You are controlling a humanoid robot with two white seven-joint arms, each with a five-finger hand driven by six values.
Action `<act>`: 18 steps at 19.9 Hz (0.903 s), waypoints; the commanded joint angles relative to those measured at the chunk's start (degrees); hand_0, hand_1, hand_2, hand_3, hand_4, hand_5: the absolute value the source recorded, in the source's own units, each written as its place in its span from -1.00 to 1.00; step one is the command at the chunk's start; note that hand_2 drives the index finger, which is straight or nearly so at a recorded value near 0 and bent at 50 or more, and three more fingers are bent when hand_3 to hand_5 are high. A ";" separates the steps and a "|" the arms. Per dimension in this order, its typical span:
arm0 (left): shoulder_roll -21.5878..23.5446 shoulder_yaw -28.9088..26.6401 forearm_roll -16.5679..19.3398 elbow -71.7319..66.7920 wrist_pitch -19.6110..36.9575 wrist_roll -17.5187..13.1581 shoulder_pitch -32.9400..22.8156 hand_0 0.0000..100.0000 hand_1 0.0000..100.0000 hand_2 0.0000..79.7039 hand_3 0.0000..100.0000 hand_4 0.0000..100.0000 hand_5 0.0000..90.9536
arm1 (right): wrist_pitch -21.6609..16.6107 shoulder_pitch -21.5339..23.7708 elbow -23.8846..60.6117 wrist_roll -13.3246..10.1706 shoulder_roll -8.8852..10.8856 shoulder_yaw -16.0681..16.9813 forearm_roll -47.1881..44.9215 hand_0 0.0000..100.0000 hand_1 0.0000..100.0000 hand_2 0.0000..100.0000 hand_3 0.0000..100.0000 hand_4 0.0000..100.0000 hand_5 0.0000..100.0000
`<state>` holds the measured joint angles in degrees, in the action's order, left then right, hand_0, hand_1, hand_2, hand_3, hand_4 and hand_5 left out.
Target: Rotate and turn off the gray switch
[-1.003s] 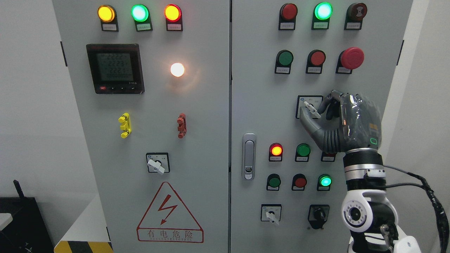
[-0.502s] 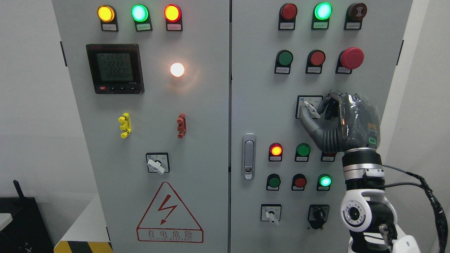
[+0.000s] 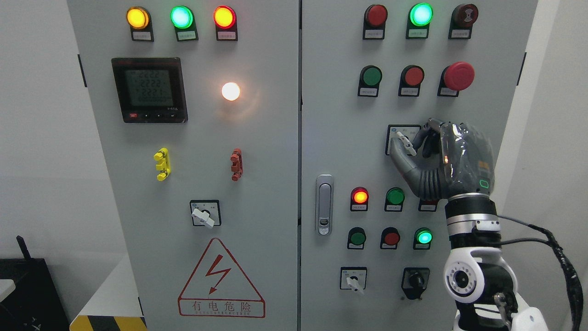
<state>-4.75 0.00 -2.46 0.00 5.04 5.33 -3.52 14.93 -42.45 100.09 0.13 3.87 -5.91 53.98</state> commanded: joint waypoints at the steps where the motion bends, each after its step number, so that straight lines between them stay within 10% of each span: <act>1: 0.00 0.09 0.00 -0.79 -0.03 0.04 0.00 -0.76 -0.22 -1.00 -1.00 -1.00 -1.00 | 0.02 0.00 -0.07 0.14 -0.01 -0.16 -0.01 -0.09 -0.19 0.41 0.79 0.75 1.00; 18: 0.00 0.09 0.00 -0.79 -0.03 0.04 0.00 -0.76 -0.22 -1.00 -1.00 -1.00 -1.00 | 0.02 -0.35 -0.33 0.14 -0.01 -0.51 -0.01 -0.04 -0.24 0.47 0.83 0.76 1.00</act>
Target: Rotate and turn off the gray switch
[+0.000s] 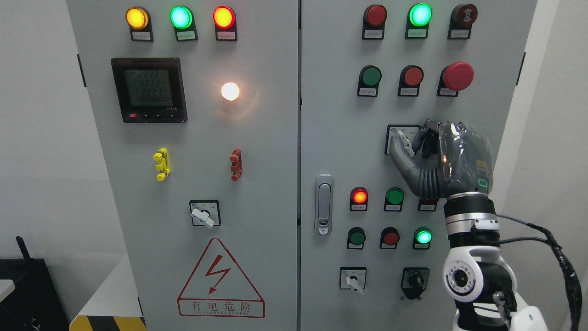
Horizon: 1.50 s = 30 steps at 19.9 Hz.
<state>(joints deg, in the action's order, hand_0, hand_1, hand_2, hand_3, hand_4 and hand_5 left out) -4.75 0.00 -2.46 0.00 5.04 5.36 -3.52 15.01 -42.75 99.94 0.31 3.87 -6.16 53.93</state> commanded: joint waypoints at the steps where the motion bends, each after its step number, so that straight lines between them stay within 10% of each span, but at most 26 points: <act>1: 0.00 0.09 0.00 -0.79 -0.03 0.01 0.00 -0.76 -0.22 -1.00 -1.00 -1.00 -1.00 | -0.07 -0.05 -0.18 -0.04 0.00 -0.26 -0.06 -0.03 -0.24 0.47 0.83 0.76 1.00; 30: 0.00 0.09 0.00 -0.79 -0.03 0.01 0.00 -0.76 -0.22 -1.00 -1.00 -1.00 -1.00 | -0.15 -0.05 0.17 -0.04 0.00 -0.26 0.03 0.06 -0.29 0.48 0.85 0.78 1.00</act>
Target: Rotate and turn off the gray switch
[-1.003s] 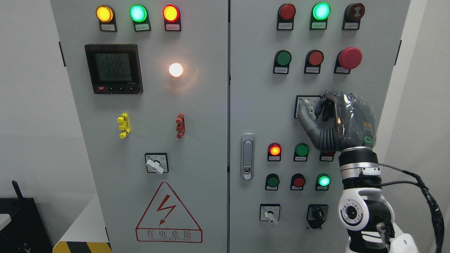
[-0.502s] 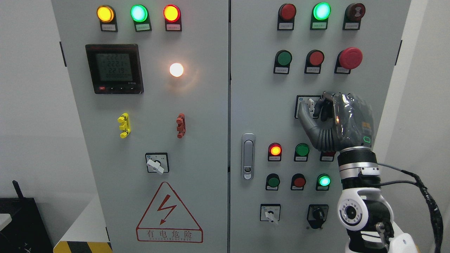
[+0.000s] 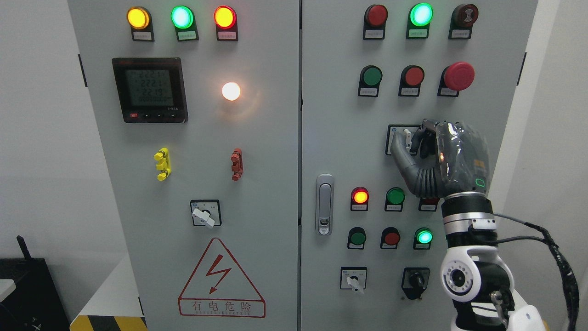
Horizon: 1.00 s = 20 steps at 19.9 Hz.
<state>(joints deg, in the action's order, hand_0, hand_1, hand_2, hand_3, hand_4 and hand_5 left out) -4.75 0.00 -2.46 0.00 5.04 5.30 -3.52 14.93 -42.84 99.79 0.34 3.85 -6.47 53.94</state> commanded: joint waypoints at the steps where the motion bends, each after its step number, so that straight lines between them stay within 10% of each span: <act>1: 0.00 0.09 0.00 -0.79 -0.03 0.06 0.00 -0.76 -0.22 -1.00 -1.00 -1.00 -1.00 | -0.08 0.04 0.31 -0.16 0.01 0.06 0.03 0.03 -0.28 0.48 0.85 0.78 1.00; 20: 0.00 0.09 0.00 -0.79 -0.03 0.06 0.00 -0.76 -0.22 -1.00 -1.00 -1.00 -1.00 | -0.17 0.92 3.30 -0.25 0.01 0.49 0.03 -0.08 -0.24 0.49 0.86 0.78 1.00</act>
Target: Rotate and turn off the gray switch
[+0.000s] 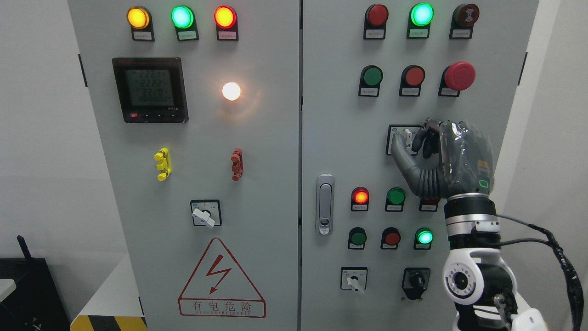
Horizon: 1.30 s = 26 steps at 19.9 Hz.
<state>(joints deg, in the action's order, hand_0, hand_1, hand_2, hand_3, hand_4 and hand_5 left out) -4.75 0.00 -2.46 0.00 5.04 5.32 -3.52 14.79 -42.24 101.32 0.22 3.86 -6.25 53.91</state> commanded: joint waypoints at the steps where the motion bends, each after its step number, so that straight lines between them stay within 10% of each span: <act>1: 0.00 0.09 0.00 -0.79 -0.03 0.04 0.00 -0.76 -0.22 -1.00 -1.00 -1.00 -1.00 | -0.11 0.58 2.04 -0.13 0.00 0.36 -0.03 -0.08 -0.24 0.49 0.86 0.78 1.00; 15: 0.00 0.09 0.00 -0.79 -0.03 -0.05 0.00 -0.76 -0.22 -1.00 -1.00 -1.00 -1.00 | -5.63 9.09 15.04 -3.99 0.00 4.04 -0.21 -0.08 -0.25 0.28 0.86 0.71 0.95; 19: 0.00 0.09 0.00 -0.79 -0.03 0.04 0.00 -0.76 -0.22 -1.00 -1.00 -1.00 -1.00 | -14.34 14.20 18.21 -3.65 -1.14 8.17 -0.30 -0.09 -0.24 0.11 0.73 0.47 0.28; 26: 0.00 0.09 0.00 -0.88 -0.03 0.04 0.00 -0.76 -0.22 -1.00 -1.00 -1.00 -1.00 | -22.70 17.37 18.21 1.27 -2.02 12.75 -0.73 -0.26 -0.30 -0.45 -0.55 -0.77 -0.84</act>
<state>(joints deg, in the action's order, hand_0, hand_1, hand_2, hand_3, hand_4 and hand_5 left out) -4.74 0.00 -2.46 0.00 5.04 5.46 -3.51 -5.79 -27.88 115.10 -0.20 2.84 0.46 53.46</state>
